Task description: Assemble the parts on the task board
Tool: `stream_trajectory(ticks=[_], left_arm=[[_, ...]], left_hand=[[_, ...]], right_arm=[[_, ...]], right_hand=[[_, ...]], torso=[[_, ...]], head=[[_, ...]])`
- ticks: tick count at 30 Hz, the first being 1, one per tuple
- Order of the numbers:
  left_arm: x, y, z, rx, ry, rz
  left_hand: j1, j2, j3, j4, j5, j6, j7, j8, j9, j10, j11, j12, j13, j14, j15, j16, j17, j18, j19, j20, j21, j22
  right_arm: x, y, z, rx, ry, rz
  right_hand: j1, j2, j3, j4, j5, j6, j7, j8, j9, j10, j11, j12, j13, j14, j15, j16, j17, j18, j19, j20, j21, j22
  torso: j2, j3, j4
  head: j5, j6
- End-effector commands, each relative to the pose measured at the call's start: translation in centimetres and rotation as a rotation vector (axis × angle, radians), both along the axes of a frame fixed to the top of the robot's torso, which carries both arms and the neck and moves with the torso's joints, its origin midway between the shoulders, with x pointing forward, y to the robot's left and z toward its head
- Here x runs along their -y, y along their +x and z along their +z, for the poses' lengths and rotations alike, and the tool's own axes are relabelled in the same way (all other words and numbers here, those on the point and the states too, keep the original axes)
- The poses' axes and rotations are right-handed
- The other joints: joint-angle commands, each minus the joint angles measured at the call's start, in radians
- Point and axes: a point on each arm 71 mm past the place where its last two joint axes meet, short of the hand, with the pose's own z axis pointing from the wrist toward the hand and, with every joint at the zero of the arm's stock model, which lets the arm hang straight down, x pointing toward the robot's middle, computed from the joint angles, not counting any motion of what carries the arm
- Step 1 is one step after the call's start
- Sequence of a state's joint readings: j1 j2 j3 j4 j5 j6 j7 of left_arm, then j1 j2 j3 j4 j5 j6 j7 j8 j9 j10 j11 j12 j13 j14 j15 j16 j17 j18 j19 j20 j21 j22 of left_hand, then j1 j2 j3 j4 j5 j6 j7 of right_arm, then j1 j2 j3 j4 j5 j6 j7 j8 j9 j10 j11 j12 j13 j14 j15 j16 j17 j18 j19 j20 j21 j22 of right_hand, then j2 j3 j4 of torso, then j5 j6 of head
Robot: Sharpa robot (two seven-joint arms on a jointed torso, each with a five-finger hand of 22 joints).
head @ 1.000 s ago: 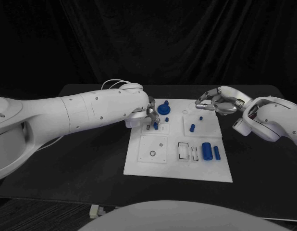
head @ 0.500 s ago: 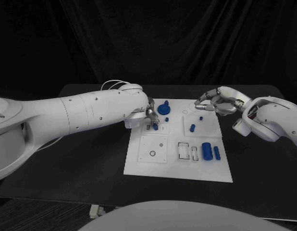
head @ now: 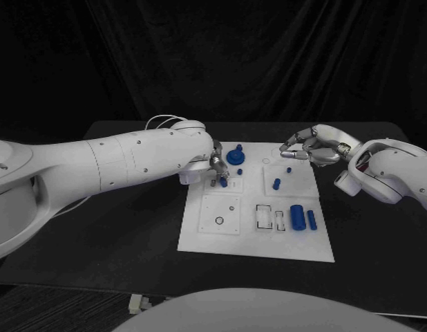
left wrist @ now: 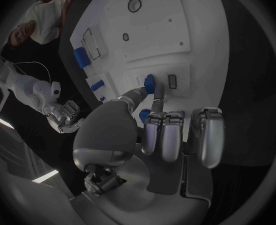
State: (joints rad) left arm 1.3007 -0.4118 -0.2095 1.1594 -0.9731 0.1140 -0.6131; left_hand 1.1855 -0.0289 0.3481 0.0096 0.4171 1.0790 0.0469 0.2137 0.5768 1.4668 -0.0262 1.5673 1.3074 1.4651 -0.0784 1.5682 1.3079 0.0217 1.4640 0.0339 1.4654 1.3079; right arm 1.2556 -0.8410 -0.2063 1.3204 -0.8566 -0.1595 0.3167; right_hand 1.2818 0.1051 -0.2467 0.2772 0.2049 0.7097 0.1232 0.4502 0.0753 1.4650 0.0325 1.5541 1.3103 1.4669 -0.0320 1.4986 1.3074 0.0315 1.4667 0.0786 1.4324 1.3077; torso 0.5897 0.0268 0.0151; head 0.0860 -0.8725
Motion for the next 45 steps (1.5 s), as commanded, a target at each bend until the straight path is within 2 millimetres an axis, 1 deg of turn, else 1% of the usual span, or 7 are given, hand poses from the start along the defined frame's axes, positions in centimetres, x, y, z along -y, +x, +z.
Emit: stream_trajectory(ticks=[1,12,20,33,45], left_arm=[[0.04,-0.22,-0.23,0.007,0.016,-0.014],[0.27,-0.66,-0.21,0.004,0.018,-0.033],[0.24,-0.89,-0.24,-0.003,0.022,-0.04],[0.08,-1.01,-0.28,-0.012,0.029,-0.042],[0.05,-1.06,-0.25,-0.005,0.024,-0.037]], left_hand=[[0.005,0.004,0.034,-0.031,0.001,-0.001,-0.005,0.003,0.001,0.104,-0.008,0.004,0.263,0.106,-0.008,0.003,0.263,0.02,0.007,-0.007,-0.007,0.125],[0.005,0.0,0.034,-0.032,-0.001,-0.002,-0.005,0.002,0.002,0.104,-0.008,0.004,0.263,0.106,-0.008,0.003,0.263,0.02,0.007,-0.007,-0.008,0.124],[0.004,-0.001,0.033,-0.031,-0.002,-0.003,-0.004,0.002,0.003,0.104,-0.008,0.004,0.263,0.106,-0.008,0.003,0.263,0.02,0.007,-0.007,-0.008,0.124],[0.003,-0.002,0.033,-0.031,-0.003,-0.004,-0.004,0.001,0.003,0.104,-0.008,0.004,0.263,0.106,-0.008,0.003,0.263,0.02,0.008,-0.007,-0.008,0.124],[0.002,-0.003,0.032,-0.03,-0.004,-0.005,-0.004,0.001,0.004,0.104,-0.008,0.004,0.263,0.106,-0.008,0.003,0.263,0.02,0.006,-0.007,-0.011,0.122]], right_arm=[[0.06,-0.08,-0.21,-0.014,-0.009,-0.002],[0.12,-0.1,-0.21,-0.012,-0.008,-0.004],[0.15,-0.12,-0.26,-0.014,-0.009,-0.004],[0.07,-0.14,-0.36,-0.018,-0.009,-0.002],[0.13,-0.16,-0.41,-0.018,-0.009,-0.003]], right_hand=[[0.011,0.003,-0.003,-0.002,0.005,0.001,0.006,-0.005,-0.001,0.072,0.009,-0.004,0.211,0.051,0.008,-0.005,0.107,0.009,0.013,0.007,-0.004,0.209],[0.011,0.003,-0.003,-0.002,0.005,0.001,0.006,-0.005,-0.001,0.072,0.009,-0.004,0.211,0.051,0.008,-0.005,0.107,0.009,0.013,0.007,-0.004,0.209],[0.013,0.003,-0.004,-0.003,0.006,0.001,0.006,-0.005,-0.001,0.072,0.009,-0.004,0.211,0.051,0.008,-0.004,0.108,0.009,0.013,0.008,-0.004,0.209],[0.013,0.003,-0.004,-0.003,0.006,0.001,0.006,-0.005,-0.001,0.072,0.009,-0.004,0.211,0.051,0.008,-0.004,0.108,0.009,0.013,0.008,-0.004,0.209],[0.016,0.004,-0.004,-0.003,0.007,0.001,0.006,-0.005,-0.002,0.072,0.009,-0.004,0.211,0.051,0.008,-0.005,0.107,0.009,0.012,0.008,-0.005,0.209]], torso=[[0.0,0.0002,-0.0002],[0.0,0.0003,-0.0006],[-0.003,0.0007,-0.0002],[0.001,0.0003,0.0004],[0.0,0.0002,-0.0002]], head=[[-0.001,0.0],[0.0,0.0],[0.0,0.0],[0.0,0.0],[0.001,0.0]])
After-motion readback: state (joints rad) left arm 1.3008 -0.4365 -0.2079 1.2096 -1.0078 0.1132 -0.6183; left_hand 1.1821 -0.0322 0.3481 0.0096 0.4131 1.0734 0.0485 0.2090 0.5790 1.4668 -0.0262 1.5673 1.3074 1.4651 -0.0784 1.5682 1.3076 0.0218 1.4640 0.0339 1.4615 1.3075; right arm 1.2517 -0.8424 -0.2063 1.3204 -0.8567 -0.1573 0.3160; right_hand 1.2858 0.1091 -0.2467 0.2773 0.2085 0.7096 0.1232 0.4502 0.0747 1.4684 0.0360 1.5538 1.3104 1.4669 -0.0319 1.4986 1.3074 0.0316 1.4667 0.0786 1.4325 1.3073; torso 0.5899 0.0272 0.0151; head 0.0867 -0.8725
